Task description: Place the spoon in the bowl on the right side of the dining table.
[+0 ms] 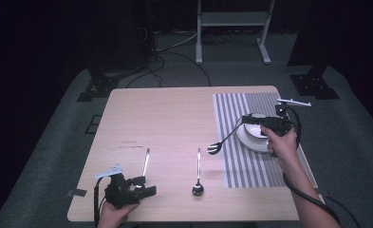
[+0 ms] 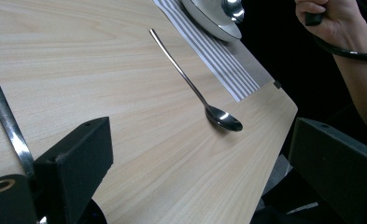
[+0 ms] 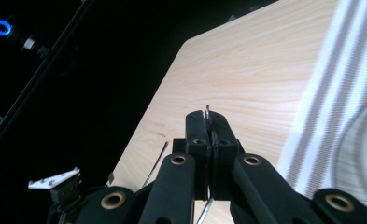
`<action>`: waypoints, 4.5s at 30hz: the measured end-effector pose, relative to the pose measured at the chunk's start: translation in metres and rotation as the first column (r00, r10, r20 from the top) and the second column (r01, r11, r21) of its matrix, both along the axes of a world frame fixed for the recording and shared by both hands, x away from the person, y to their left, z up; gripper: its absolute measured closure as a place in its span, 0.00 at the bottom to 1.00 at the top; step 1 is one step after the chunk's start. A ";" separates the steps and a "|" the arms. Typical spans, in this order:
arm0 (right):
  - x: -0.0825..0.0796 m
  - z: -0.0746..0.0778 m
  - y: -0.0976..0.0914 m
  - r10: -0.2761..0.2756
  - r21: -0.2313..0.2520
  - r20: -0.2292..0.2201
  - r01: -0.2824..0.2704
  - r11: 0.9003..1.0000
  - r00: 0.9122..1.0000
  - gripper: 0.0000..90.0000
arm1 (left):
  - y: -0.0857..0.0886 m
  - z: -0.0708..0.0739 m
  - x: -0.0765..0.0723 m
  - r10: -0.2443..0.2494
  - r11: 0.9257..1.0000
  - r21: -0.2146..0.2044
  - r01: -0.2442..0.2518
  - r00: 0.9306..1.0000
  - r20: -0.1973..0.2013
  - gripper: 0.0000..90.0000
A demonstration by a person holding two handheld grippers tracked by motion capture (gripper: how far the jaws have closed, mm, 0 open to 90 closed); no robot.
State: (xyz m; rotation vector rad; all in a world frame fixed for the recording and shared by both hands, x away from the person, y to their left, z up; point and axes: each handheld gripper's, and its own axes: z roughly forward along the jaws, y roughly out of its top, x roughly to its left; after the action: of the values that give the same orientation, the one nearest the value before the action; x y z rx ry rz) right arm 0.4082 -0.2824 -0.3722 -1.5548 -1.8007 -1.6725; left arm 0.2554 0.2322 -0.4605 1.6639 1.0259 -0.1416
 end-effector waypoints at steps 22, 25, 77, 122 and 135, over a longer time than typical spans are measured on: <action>0.008 0.008 -0.056 -0.189 -0.009 -0.017 0.189 0.982 0.982 0.98 | 0.001 0.000 0.000 -0.003 1.000 -0.009 0.004 1.000 0.003 0.06; 0.008 0.010 -0.065 -0.216 -0.012 -0.018 0.216 0.976 0.976 0.98 | 0.001 0.000 0.000 -0.005 1.000 -0.011 0.005 1.000 0.003 0.06; 0.004 -0.004 -0.134 -0.463 -0.065 -0.060 0.459 0.886 0.884 0.98 | 0.001 0.000 0.000 -0.011 1.000 -0.015 0.011 1.000 0.007 0.06; 0.014 -0.025 -0.122 -0.450 -0.127 -0.069 0.440 0.889 0.890 0.93 | 0.001 0.000 0.000 -0.012 1.000 -0.018 0.012 1.000 0.009 0.06; 0.005 -0.038 -0.129 -0.448 -0.102 -0.080 0.440 0.892 0.890 0.82 | 0.000 -0.001 0.000 -0.011 1.000 -0.013 0.011 1.000 0.008 0.06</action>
State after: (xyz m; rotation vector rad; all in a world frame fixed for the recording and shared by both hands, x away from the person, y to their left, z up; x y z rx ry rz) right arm 0.4129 -0.4113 -0.4098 -2.1788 -1.5577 -1.6712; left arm 0.2557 0.2325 -0.4612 1.6573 1.0081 -0.1478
